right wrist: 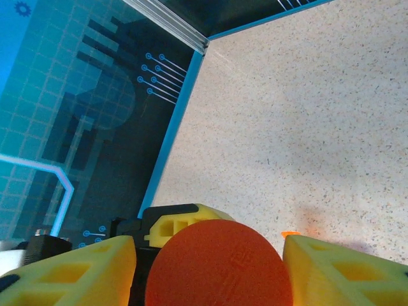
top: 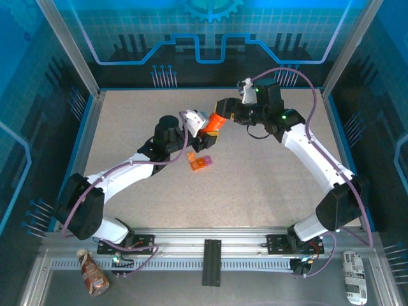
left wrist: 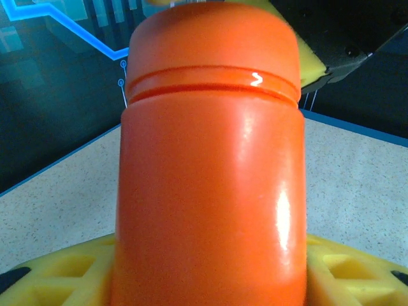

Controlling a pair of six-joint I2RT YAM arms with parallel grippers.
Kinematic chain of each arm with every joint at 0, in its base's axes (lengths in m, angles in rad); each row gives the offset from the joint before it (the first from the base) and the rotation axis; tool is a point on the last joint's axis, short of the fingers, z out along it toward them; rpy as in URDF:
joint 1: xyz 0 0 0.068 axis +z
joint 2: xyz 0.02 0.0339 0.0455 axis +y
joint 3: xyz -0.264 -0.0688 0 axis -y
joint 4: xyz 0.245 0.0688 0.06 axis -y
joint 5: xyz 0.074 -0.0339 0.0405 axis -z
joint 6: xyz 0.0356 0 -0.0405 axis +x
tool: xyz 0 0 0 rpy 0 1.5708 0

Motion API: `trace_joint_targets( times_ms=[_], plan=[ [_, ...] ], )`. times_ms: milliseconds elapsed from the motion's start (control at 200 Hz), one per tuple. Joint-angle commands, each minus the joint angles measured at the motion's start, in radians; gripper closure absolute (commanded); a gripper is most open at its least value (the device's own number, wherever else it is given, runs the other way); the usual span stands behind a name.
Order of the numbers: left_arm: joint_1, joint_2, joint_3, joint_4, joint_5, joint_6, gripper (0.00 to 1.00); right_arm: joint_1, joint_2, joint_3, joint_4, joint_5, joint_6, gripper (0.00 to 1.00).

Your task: Sort the pills into containers

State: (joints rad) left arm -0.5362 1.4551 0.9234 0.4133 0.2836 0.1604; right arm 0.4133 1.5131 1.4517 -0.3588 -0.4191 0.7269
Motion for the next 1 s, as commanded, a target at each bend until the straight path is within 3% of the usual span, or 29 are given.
trace_joint_targets(
  times_ms=[0,270,410,560,640,735,775,905,995],
  plan=[
    [-0.007,0.007,0.039,0.032,0.001,0.016,1.00,0.017,0.011,0.001,0.005,-0.025,-0.009,0.41],
    [-0.008,0.004,0.044,0.039,0.014,0.001,1.00,0.002,0.012,-0.035,0.077,-0.102,-0.035,0.62],
    [-0.008,-0.025,0.048,0.014,0.080,-0.034,1.00,-0.041,0.019,-0.068,0.183,-0.252,-0.138,0.63],
    [-0.005,-0.055,0.053,-0.006,0.226,-0.117,1.00,-0.085,0.017,-0.109,0.292,-0.468,-0.317,0.59],
    [-0.005,-0.064,0.051,0.004,0.284,-0.168,1.00,-0.104,0.024,-0.113,0.294,-0.508,-0.356,0.59],
    [-0.005,-0.070,0.042,0.011,0.278,-0.193,1.00,-0.120,0.033,-0.115,0.309,-0.509,-0.324,0.59],
    [-0.005,-0.071,0.035,0.015,0.252,-0.185,1.00,-0.122,0.033,-0.119,0.331,-0.497,-0.282,0.56],
    [-0.005,-0.064,0.029,-0.019,0.134,-0.107,1.00,-0.137,-0.005,-0.132,0.340,-0.352,-0.112,0.30],
    [-0.006,-0.055,0.017,-0.012,0.049,-0.030,1.00,-0.143,-0.048,-0.152,0.340,-0.254,0.022,0.23]
  ],
)
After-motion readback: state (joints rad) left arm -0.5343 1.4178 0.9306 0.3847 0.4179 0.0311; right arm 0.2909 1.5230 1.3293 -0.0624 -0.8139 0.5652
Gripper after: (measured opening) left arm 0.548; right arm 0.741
